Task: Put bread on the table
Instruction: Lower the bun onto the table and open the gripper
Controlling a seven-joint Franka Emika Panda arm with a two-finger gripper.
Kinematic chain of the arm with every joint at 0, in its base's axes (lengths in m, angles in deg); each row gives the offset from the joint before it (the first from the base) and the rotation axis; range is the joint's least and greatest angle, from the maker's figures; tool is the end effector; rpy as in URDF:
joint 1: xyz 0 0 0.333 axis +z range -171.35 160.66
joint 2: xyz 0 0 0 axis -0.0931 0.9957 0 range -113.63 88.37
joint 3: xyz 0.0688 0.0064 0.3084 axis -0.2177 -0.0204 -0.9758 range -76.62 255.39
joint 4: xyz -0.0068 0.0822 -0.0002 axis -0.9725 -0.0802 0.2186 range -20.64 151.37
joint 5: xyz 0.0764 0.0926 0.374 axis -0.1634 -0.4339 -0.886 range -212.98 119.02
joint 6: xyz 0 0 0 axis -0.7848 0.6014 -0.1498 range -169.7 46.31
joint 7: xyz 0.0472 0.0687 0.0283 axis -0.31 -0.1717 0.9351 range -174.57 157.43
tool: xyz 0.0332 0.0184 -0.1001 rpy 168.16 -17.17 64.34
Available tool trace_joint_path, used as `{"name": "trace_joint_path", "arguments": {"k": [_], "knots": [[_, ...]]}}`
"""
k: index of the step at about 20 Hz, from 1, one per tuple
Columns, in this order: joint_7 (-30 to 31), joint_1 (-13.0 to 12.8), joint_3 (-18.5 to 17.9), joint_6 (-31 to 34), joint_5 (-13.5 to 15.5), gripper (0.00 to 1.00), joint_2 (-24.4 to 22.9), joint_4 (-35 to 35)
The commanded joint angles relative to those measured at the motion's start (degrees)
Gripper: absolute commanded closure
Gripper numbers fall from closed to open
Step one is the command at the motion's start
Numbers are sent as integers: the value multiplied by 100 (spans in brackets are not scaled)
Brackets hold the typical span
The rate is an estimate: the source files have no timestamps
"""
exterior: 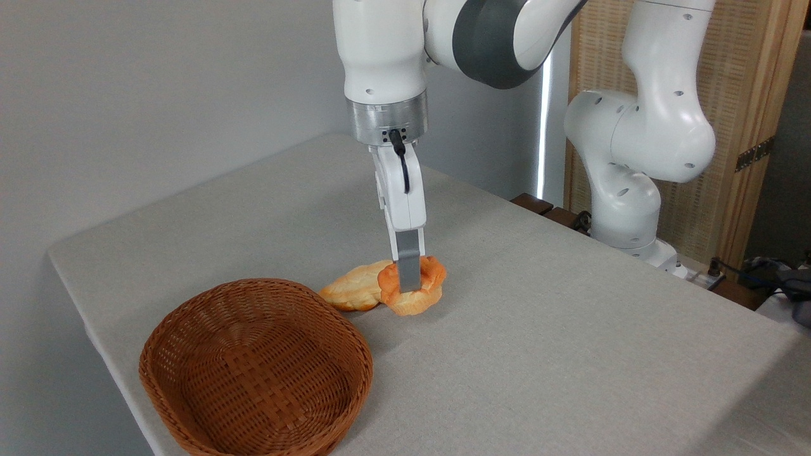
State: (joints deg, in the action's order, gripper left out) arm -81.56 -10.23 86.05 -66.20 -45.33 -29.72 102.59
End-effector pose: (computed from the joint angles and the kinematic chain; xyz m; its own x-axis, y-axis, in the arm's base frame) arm 0.4654 -0.0129 0.4995 0.2736 -0.9606 0.0489 -0.9616 -0.2743 -0.0091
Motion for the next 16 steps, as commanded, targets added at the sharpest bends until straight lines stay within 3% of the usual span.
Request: {"name": "trace_joint_path", "arguments": {"k": [1,12,16], "knots": [[-101,-47,-61,-65,20,0,-66,30],[-14,-38,-61,-65,63,0,-66,-40],[704,-38,-9,23,116,0,82,-733]]}}
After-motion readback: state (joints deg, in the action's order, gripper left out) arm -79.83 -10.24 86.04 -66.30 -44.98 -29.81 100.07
